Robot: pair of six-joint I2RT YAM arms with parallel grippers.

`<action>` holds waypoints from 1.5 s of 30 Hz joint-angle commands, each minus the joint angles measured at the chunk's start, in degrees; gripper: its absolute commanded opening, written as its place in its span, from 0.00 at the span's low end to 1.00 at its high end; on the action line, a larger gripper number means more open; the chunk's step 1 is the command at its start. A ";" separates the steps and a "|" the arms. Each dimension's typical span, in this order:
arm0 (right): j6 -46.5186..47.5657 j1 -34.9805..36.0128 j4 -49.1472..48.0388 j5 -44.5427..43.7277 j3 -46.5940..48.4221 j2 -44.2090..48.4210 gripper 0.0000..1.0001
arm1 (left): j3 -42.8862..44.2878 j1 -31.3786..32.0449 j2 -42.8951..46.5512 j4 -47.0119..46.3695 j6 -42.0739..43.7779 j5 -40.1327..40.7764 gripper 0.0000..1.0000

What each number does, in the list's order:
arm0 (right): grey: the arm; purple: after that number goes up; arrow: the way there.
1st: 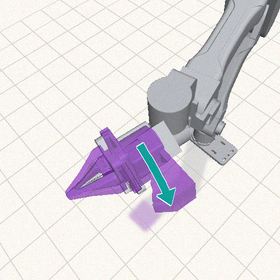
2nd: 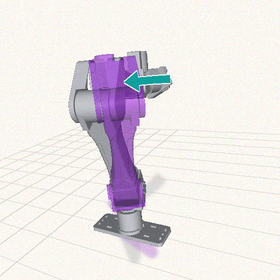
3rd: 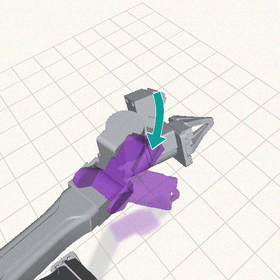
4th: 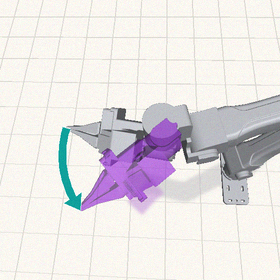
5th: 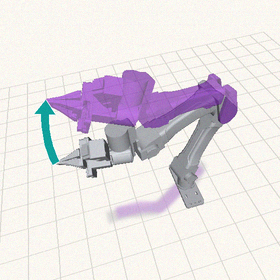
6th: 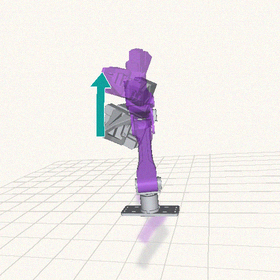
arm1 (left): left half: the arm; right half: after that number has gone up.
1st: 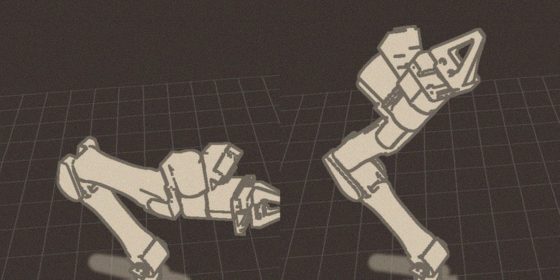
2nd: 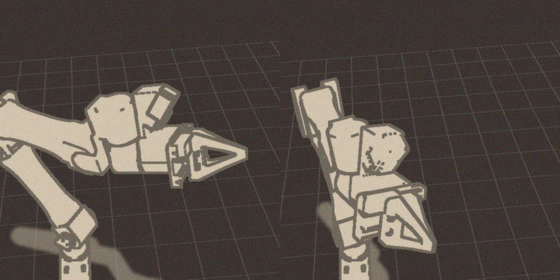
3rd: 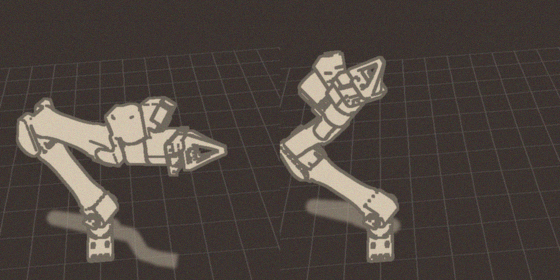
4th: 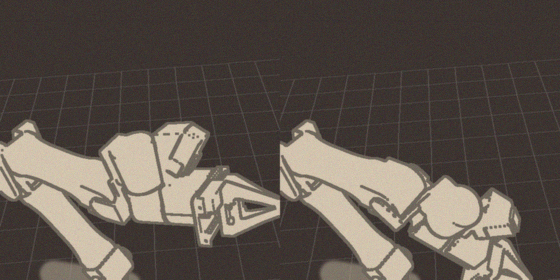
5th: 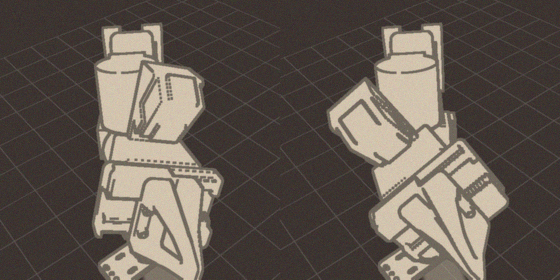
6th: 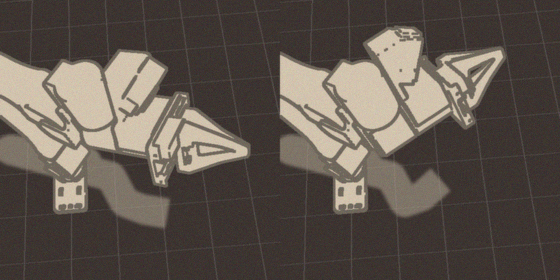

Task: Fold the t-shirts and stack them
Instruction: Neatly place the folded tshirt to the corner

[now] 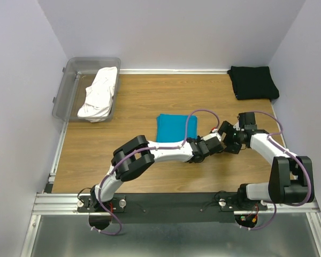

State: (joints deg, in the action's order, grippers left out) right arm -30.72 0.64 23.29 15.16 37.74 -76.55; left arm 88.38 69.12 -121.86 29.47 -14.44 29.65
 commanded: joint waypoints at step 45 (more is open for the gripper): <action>-20.62 15.35 -36.66 10.95 6.38 -31.90 0.18 | 6.45 -2.85 6.64 -1.79 -3.67 -7.67 0.11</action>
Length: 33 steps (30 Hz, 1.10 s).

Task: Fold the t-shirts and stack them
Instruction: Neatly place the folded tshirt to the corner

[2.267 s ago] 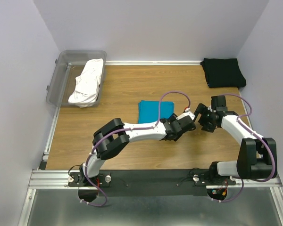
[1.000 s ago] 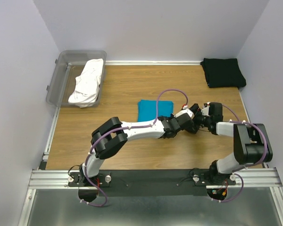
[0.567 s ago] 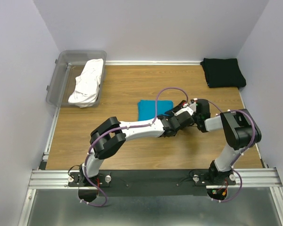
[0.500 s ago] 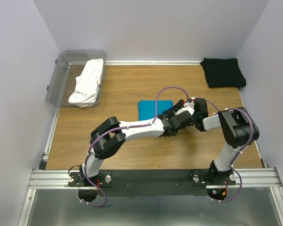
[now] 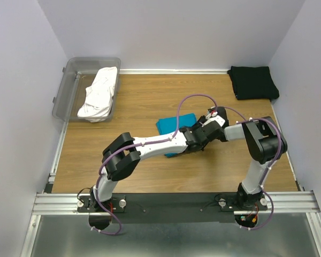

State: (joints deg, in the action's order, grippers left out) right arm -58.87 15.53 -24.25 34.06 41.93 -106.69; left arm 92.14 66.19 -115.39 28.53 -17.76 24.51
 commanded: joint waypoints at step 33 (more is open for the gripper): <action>74.33 -5.59 42.27 -55.93 57.72 -26.10 0.01 | -40.89 -40.00 35.24 -9.46 -5.62 -15.37 0.75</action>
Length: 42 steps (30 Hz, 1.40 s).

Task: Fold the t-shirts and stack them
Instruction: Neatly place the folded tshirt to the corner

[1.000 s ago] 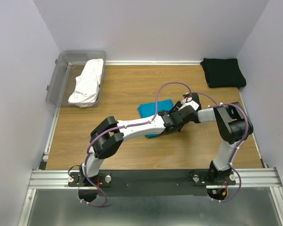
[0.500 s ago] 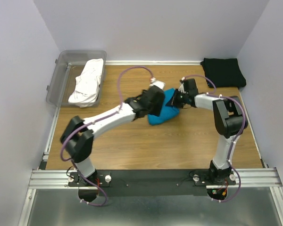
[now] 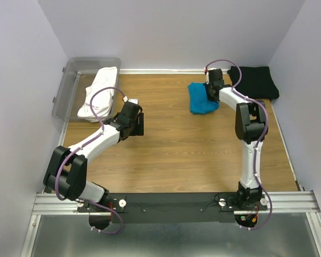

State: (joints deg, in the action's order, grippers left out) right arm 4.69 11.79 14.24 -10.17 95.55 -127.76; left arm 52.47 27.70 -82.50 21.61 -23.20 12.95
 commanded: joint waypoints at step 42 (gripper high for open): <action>31.08 -13.46 1.67 -12.68 34.88 -12.16 0.00 | -6.85 -2.48 -3.19 -0.43 -1.67 -14.16 0.74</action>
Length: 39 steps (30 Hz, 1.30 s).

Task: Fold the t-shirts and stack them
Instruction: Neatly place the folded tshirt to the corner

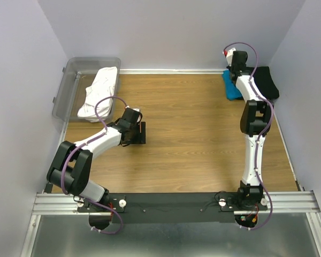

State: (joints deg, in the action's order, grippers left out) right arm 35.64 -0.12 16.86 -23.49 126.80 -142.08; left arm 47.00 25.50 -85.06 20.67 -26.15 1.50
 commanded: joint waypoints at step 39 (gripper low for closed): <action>14.02 -4.71 -22.48 -13.41 6.18 -11.37 0.73 | 0.89 -0.27 -4.42 2.10 2.16 -4.31 0.74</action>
State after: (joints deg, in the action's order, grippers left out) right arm 47.00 -4.32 2.28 -30.61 133.80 -151.35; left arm 47.22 25.50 -87.94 20.97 -24.67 -1.13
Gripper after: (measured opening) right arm 0.685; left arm 0.741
